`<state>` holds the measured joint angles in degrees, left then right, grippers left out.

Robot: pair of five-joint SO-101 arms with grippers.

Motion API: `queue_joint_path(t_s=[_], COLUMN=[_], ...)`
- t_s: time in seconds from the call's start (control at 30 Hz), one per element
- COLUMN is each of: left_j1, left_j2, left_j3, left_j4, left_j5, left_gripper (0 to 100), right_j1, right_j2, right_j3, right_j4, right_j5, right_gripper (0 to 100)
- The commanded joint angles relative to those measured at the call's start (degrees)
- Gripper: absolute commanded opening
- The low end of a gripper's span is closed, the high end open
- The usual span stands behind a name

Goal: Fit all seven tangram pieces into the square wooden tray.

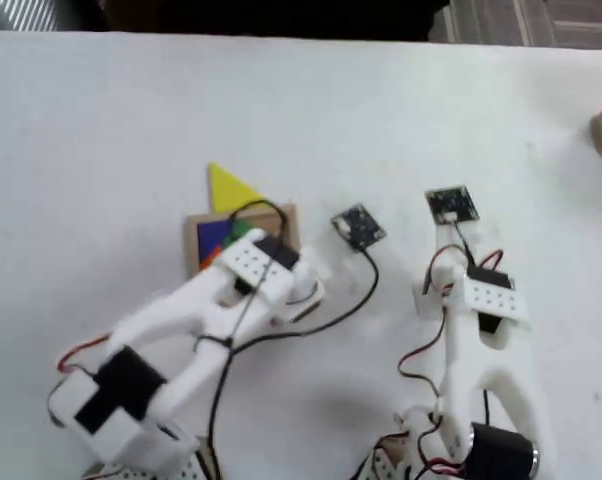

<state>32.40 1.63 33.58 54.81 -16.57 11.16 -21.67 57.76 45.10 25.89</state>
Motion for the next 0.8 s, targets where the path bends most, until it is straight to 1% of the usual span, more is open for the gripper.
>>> queue_joint_path(t_s=[0.0, 0.07, 0.17, 0.23, 0.27, 0.37, 0.43, 0.5, 0.57, 0.63, 0.7, 0.77], left_j1=[0.66, 1.36, 1.36, 1.27, 1.1, 0.04, -2.07, -3.91, -5.14, -5.05, -4.62, -3.56], left_j2=[-12.35, -17.45, -21.76, -21.23, -20.09, -12.88, -6.64, -0.57, 4.35, 6.55, 6.46, 5.14], left_j3=[3.25, 5.27, 8.18, 9.49, 9.93, 9.49, 7.12, 2.81, -1.41, -4.31, -5.45, -5.27], left_j4=[0.26, -2.11, -10.55, -18.2, -21.8, -30.86, -33.14, -32.0, -28.75, -24.09, -19.43, -16.53], left_j5=[-0.26, 4.48, 18.64, 27.34, 30.51, 36.48, 37.45, 37.27, 37.27, 37.01, 33.93, 29.89], left_gripper=[2, 2, 2, 2, 2, 2, 2, 2, 2, 2, 2, 2], right_j1=[-0.48, -0.48, -0.48, -0.48, -0.48, -0.48, -0.48, -0.48, -0.48, -0.48, -0.48, -0.48], right_j2=[-1.63, -1.63, -1.63, -1.63, -1.63, -1.63, -1.63, -1.63, -1.63, -1.63, -1.63, -1.63], right_j3=[-0.26, -0.26, -0.26, -0.26, -0.26, -0.26, -0.26, -0.26, -0.26, -0.26, -0.26, -0.26], right_j4=[-0.84, -0.84, -0.84, -0.84, -0.84, -0.84, -0.84, -0.84, -0.84, -0.84, -0.84, -0.84], right_j5=[0.88, 0.88, 0.88, 0.88, 0.88, 0.88, 0.88, 0.88, 0.88, 0.88, 0.88, 0.88], right_gripper=[1.7, 1.7, 1.7, 1.7, 1.7, 1.7, 1.7, 1.7, 1.7, 1.7, 1.7, 1.7])
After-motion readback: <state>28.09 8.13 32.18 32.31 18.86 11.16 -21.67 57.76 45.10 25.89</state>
